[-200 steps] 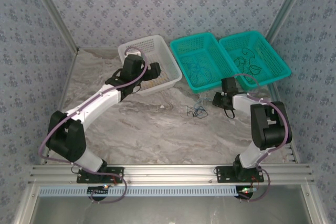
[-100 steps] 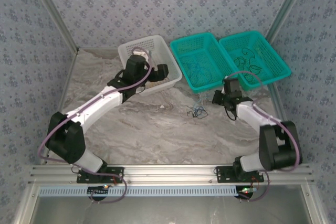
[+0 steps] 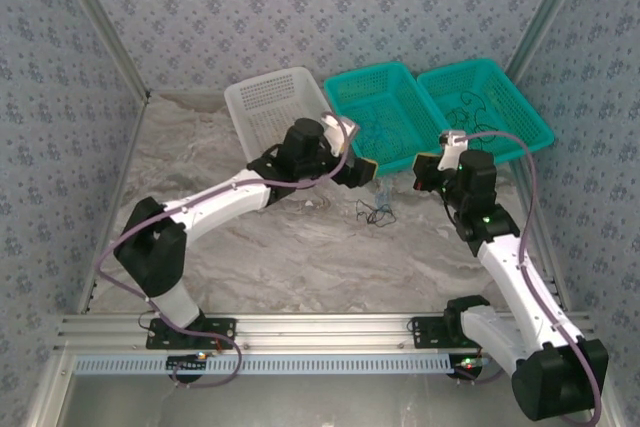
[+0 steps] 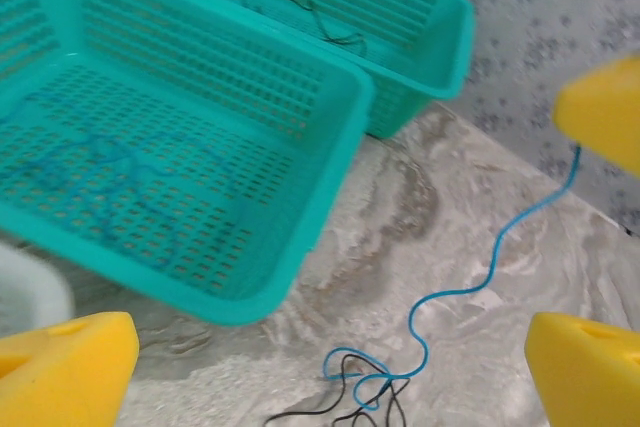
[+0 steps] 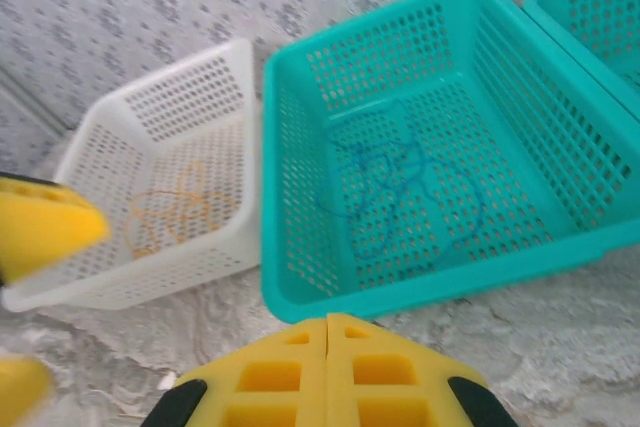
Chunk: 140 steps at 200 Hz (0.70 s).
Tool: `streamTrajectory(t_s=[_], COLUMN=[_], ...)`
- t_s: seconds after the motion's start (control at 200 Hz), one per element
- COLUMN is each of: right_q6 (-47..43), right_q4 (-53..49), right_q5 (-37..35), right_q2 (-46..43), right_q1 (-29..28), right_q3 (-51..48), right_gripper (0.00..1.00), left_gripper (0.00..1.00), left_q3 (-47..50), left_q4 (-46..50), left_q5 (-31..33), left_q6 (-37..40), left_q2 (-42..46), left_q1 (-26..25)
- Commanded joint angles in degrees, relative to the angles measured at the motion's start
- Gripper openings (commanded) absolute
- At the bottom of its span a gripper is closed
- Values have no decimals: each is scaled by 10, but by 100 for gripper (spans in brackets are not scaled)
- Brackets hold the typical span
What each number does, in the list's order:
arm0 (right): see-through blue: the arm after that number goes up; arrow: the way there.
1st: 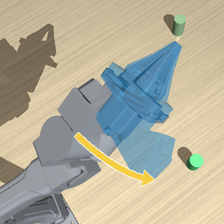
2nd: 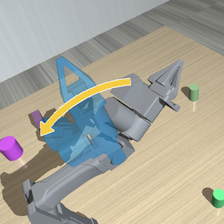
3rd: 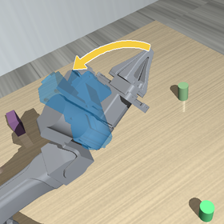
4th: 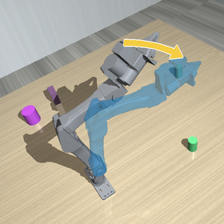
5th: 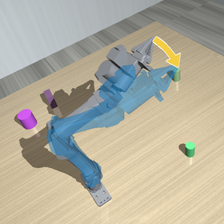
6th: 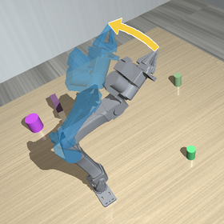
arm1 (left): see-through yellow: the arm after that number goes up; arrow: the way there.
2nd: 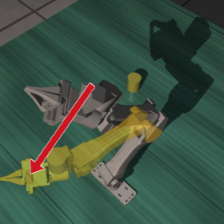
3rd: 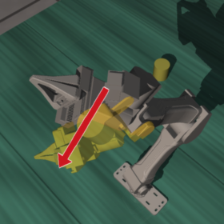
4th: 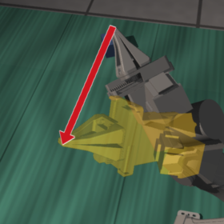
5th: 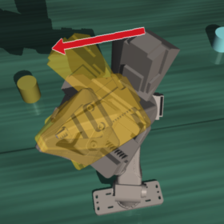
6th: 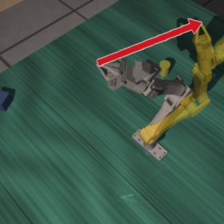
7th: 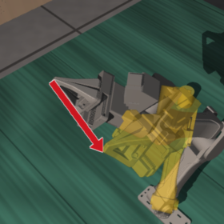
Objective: Untangle the cables
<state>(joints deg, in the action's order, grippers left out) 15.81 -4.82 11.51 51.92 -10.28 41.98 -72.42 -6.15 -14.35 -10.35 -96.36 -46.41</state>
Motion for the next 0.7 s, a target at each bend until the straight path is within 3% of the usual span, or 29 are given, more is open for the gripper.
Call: streamTrajectory(t_s=[0.0, 0.27, 0.495, 0.59, 0.695], right_q6=[9, 38, 60, 59, 59], right_q4=[-12, 11, 32, 28, 17], right_q5=[46, 80, 111, 112, 103], right_q2=[-5, -10, -31, -45, -51], right_q1=[-4, -4, -4, -5, -4], right_q3=[26, 37, 48, 49, 49], right_gripper=[0, 0, 0, 0, 0], left_gripper=[99, 96, 88, 71, 26], left_q3=[-16, -50, -86, -101, -78], left_q4=[-41, -51, -81, -80, -119], left_q5=[-30, -58, -18, -10, 7], left_q6=[49, 44, 9, -4, -27], left_q2=[-16, -77, -145, -157, -144], left_q1=[-21, -44, -44, -44, -43])
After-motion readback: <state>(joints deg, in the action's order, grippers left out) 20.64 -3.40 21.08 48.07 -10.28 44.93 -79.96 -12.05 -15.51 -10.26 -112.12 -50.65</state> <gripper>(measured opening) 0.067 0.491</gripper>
